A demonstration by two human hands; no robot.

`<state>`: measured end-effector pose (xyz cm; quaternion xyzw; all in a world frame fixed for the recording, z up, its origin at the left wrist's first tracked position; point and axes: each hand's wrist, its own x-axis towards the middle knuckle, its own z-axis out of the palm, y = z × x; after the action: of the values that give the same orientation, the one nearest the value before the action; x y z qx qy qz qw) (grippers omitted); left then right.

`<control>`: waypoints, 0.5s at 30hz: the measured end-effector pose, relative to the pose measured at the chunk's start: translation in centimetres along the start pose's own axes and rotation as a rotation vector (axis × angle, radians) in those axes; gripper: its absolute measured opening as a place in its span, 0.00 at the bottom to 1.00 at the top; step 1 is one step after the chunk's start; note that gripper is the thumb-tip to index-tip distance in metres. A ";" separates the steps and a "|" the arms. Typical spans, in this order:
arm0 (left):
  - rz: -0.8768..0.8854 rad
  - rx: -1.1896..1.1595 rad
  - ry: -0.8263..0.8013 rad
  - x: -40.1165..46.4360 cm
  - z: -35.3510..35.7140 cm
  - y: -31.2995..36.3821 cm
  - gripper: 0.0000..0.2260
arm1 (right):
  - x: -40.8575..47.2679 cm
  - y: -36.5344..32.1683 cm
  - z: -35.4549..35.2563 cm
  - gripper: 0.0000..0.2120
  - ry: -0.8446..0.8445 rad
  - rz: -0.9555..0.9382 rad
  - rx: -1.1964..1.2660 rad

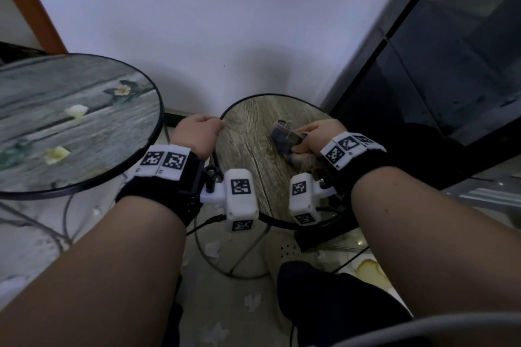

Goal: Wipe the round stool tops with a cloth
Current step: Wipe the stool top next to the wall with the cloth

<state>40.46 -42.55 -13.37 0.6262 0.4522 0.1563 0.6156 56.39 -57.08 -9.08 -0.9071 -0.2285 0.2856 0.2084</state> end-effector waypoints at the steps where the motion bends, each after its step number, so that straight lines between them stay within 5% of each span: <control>1: -0.005 -0.011 0.004 0.0 0.0 0.0 0.12 | 0.3 -0.1 0.0 0.19 -0.002 -0.004 -0.021; 15: -0.048 -0.086 0.007 0.9 0.0 -0.3 0.12 | 2.8 -0.5 -0.1 0.19 0.031 -0.018 -0.008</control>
<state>40.87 -41.88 -13.96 0.5876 0.4620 0.1632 0.6439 58.37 -55.24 -9.94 -0.9102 -0.2344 0.2689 0.2106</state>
